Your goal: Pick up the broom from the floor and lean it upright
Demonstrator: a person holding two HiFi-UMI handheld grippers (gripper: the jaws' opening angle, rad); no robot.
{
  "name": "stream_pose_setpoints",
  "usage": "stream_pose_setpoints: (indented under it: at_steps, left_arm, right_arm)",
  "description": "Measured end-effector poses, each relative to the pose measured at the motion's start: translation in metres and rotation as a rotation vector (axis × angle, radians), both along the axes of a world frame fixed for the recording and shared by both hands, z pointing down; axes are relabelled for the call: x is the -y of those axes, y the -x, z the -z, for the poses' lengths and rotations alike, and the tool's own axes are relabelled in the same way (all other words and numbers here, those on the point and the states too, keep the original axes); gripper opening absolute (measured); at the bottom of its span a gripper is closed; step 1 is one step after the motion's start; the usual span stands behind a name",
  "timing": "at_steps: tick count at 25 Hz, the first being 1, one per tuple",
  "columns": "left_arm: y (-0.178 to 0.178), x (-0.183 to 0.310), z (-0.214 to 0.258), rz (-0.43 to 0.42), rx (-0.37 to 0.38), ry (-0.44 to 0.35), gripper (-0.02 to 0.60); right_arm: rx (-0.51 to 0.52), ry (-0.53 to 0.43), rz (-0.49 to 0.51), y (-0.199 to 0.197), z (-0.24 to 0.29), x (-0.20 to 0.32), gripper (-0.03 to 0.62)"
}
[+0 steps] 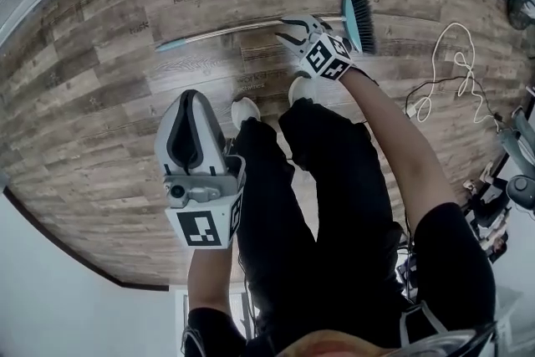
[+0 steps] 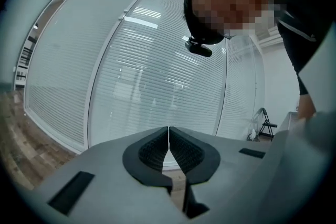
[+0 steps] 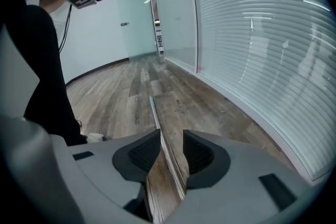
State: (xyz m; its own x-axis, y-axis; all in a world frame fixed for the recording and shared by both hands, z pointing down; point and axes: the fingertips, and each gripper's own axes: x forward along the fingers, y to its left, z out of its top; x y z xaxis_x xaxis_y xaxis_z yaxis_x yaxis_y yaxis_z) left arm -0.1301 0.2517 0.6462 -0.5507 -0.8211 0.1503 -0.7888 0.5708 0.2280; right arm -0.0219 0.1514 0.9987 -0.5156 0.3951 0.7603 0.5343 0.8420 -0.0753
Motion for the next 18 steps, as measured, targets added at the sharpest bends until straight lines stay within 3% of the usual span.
stream_pose_setpoints:
  at_steps: [5, 12, 16, 18]
  left_arm:
    - [0.021, 0.007, -0.046, -0.01, 0.048, 0.05, 0.02]
    - [0.029, -0.005, -0.074, -0.045, 0.018, 0.072, 0.02]
    - [0.033, -0.013, -0.092, -0.024, -0.069, 0.042, 0.02]
    - [0.029, -0.009, -0.093, -0.046, -0.064, 0.042, 0.02]
  right_arm:
    - [-0.061, -0.028, 0.091, -0.007, -0.087, 0.002, 0.121]
    - [-0.143, -0.112, 0.257, -0.023, -0.166, -0.01, 0.121]
    - [-0.201, -0.168, 0.345, -0.033, -0.2, -0.009, 0.121]
    - [-0.224, -0.192, 0.357, -0.038, -0.211, -0.008, 0.121]
